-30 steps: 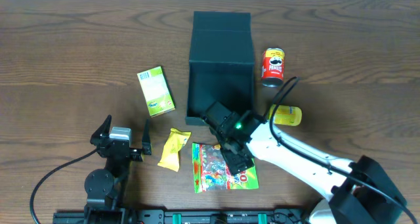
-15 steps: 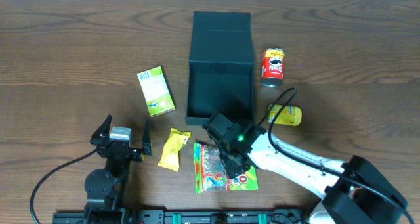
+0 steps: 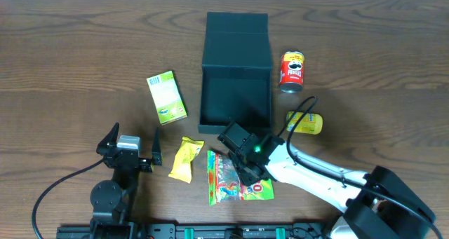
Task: Pack container
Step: 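Lower the right gripper onto the Haribo bag and pinch its top edge, then lift the Haribo bag with the right gripper and carry it into the box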
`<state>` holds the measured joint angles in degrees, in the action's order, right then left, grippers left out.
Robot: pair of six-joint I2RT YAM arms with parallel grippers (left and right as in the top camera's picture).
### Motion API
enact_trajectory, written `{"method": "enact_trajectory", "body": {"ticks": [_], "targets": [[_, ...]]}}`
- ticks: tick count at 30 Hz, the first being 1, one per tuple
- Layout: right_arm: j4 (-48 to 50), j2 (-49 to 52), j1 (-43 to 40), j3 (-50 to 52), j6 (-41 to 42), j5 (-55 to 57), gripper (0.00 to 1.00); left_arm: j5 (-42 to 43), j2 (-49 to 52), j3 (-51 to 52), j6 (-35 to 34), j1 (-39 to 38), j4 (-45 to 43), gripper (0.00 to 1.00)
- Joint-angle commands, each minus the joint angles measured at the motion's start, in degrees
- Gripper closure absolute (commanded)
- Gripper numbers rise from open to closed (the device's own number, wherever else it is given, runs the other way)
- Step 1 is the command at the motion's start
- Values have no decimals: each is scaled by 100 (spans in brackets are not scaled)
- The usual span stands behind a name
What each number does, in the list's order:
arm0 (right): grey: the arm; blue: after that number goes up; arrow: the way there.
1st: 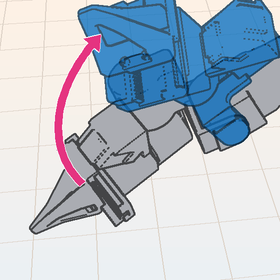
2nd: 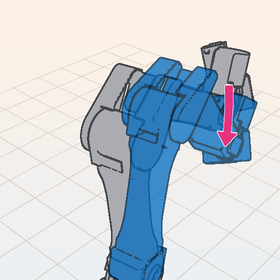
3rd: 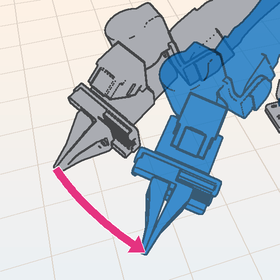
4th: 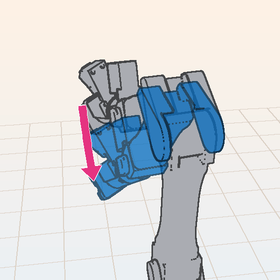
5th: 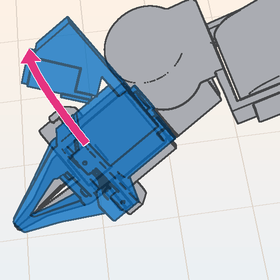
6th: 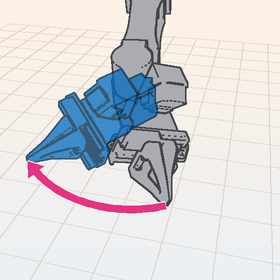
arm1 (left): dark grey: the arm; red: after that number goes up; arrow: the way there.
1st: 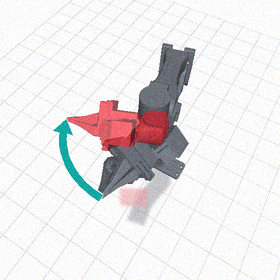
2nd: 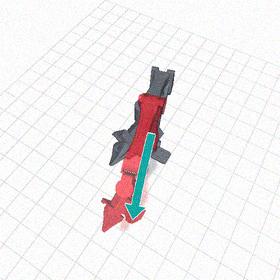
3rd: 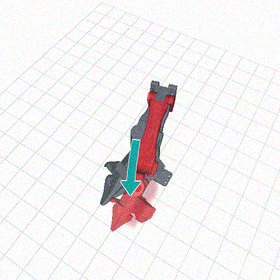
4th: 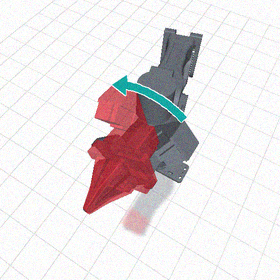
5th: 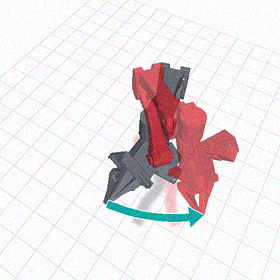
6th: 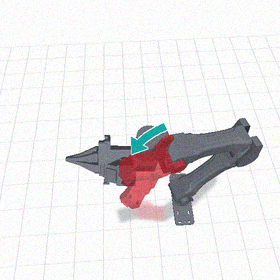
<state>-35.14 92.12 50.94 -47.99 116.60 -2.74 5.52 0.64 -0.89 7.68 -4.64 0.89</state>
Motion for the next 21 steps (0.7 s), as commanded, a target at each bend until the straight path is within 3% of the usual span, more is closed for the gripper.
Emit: {"method": "enact_trajectory", "body": {"ticks": [1, 3, 5, 13, 18, 21], "targets": [[4, 85, 109, 98, 55, 186, 70, 28, 4, 63, 0, 13, 297, 5], [4, 85, 133, 98, 55, 186, 80, 28, 4, 63, 0, 13, 297, 5], [4, 83, 157, 98, 55, 188, 83, 28, 4, 63, 0, 13, 297, 5], [7, 48, 262, 83, 57, 199, 90, 28, 4, 63, 0, 13, 297, 5], [-2, -109, 409, 48, 52, 385, 89, 28, 4, 63, 0, 13, 297, 5], [-2, -212, 522, 37, -103, 485, 95, 28, 4, 63, 0, 13, 297, 5]]}}
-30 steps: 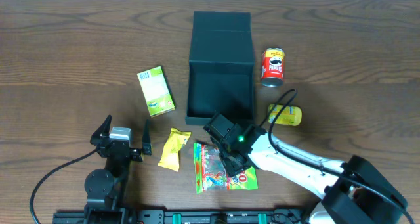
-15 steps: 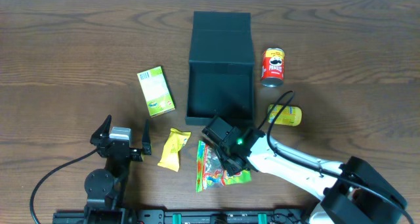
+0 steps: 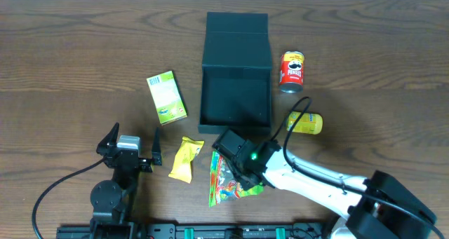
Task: Pack container
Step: 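Lift the Haribo bag with the right gripper and carry it into the box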
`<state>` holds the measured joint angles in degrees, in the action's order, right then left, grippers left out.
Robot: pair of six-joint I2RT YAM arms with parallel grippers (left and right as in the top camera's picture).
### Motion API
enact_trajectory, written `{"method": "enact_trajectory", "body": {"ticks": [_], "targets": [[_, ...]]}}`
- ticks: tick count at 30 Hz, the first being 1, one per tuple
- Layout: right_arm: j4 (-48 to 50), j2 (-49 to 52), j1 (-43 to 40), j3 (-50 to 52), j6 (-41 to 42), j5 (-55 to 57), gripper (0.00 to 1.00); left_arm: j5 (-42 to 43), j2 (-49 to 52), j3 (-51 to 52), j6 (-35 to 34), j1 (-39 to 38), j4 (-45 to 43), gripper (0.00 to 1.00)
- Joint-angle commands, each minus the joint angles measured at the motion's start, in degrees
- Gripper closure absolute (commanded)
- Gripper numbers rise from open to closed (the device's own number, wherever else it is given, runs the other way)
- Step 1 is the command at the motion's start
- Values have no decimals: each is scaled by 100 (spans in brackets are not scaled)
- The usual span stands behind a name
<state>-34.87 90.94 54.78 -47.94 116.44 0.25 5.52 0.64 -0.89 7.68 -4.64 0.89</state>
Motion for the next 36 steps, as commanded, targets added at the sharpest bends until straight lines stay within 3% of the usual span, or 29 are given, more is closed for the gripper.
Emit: {"method": "enact_trajectory", "body": {"ticks": [1, 7, 17, 23, 36], "targets": [[-31, -136, 177, 33, -107, 192, 98, 28, 4, 63, 0, 13, 297, 5], [-81, -212, 284, -37, -468, 188, 99, 28, 4, 63, 0, 13, 297, 5], [-647, -212, 387, -723, -1849, 190, 99, 28, 4, 63, 0, 13, 297, 5], [-1143, -212, 389, -1134, -1921, 190, 99, 28, 4, 63, 0, 13, 297, 5], [-1641, -212, 542, -2068, -3591, 195, 99, 28, 4, 63, 0, 13, 297, 5]]}}
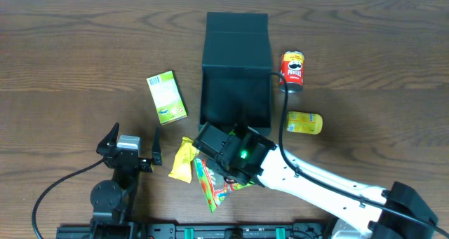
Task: Pack container
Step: 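Lift the Haribo bag with the right gripper and carry it into the box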
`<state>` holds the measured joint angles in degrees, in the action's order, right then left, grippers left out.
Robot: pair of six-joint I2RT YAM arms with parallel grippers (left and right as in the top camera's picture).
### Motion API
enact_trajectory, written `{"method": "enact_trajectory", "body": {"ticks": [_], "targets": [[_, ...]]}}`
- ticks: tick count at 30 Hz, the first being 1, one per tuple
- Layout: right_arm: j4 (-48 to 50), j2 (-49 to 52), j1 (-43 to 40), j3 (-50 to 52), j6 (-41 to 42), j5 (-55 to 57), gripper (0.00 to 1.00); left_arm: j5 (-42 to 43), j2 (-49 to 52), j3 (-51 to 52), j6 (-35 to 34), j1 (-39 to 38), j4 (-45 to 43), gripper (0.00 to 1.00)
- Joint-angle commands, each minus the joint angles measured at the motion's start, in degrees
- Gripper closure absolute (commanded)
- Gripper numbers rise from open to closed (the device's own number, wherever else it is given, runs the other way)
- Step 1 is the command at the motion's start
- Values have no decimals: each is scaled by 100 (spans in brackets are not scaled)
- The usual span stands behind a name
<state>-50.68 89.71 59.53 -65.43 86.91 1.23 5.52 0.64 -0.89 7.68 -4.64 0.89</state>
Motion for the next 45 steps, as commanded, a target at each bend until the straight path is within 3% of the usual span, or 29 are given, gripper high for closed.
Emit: {"method": "enact_trajectory", "body": {"ticks": [1, 13, 25, 31, 45], "targets": [[-127, -90, 68, -417, -826, 98, 98, 28, 4, 63, 0, 13, 297, 5], [-1425, -90, -315, -1523, -2413, 1132, 99, 28, 4, 63, 0, 13, 297, 5], [-1515, 125, -1615, -2280, -4793, 857, 99, 28, 4, 63, 0, 13, 297, 5], [-1497, 667, -2065, -2721, -5401, 535, 99, 28, 4, 63, 0, 13, 297, 5], [-1381, 1991, -2131, -3663, -6647, 284, 99, 28, 4, 63, 0, 13, 297, 5]]}}
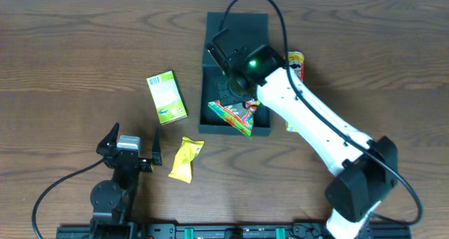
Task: Pack container
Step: 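Lift the Haribo bag with the right gripper and carry it into the box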
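The black container (217,29) stands open at the middle back of the table. My right arm reaches over it, and the right gripper (236,93) hangs above its inside, shut on a colourful candy bag (233,113). The bag dangles tilted over the container's front half, its lower corner near the front wall. My left gripper (133,145) rests open at the front left, holding nothing. A green box (167,97) lies left of the container and a yellow packet (186,159) in front of it.
A red Pringles can (297,62) stands right of the container, partly behind my right arm. A yellow pouch (290,125) peeks out from under that arm at the container's front right corner.
My right gripper has moved with the candy bag from the table in front of the container to above the container's inside. The left arm has not moved.
The candy bag lay flat in front of the container with my right gripper at its top edge. Then the gripper was down on it and the bag was crumpled. Later the bag was lifted and shifted left, and now it hangs inside the container's outline.
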`<state>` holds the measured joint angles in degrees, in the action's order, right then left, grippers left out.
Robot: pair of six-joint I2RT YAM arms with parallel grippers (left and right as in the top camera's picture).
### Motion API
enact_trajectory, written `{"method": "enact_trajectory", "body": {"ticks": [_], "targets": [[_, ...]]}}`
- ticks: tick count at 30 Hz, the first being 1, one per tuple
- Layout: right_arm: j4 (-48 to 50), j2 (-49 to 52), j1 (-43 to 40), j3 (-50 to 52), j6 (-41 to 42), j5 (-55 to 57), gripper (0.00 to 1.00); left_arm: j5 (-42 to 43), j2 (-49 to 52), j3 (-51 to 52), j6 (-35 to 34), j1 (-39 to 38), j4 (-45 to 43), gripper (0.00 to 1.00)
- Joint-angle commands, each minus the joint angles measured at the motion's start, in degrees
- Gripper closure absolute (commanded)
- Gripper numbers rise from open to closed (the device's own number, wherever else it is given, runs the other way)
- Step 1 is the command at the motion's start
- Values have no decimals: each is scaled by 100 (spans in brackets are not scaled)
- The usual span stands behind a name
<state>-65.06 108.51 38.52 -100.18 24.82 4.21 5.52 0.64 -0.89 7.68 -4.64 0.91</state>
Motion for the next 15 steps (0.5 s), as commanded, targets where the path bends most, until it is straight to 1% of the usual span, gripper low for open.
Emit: {"method": "enact_trajectory", "body": {"ticks": [1, 3, 8, 10, 12, 15], "targets": [[107, 175, -31, -188, -468, -13, 99, 28, 4, 63, 0, 13, 295, 5], [223, 291, -37, -188, -590, -13, 98, 28, 4, 63, 0, 13, 295, 5], [621, 584, -76, -188, -1104, -15, 92, 28, 4, 63, 0, 13, 295, 5], [763, 704, -85, -188, -1375, -15, 91, 28, 4, 63, 0, 13, 295, 5], [863, 820, -83, -188, -1482, -15, 91, 28, 4, 63, 0, 13, 295, 5], [1003, 1036, -79, -188, -1482, -15, 98, 28, 4, 63, 0, 13, 295, 5]]}}
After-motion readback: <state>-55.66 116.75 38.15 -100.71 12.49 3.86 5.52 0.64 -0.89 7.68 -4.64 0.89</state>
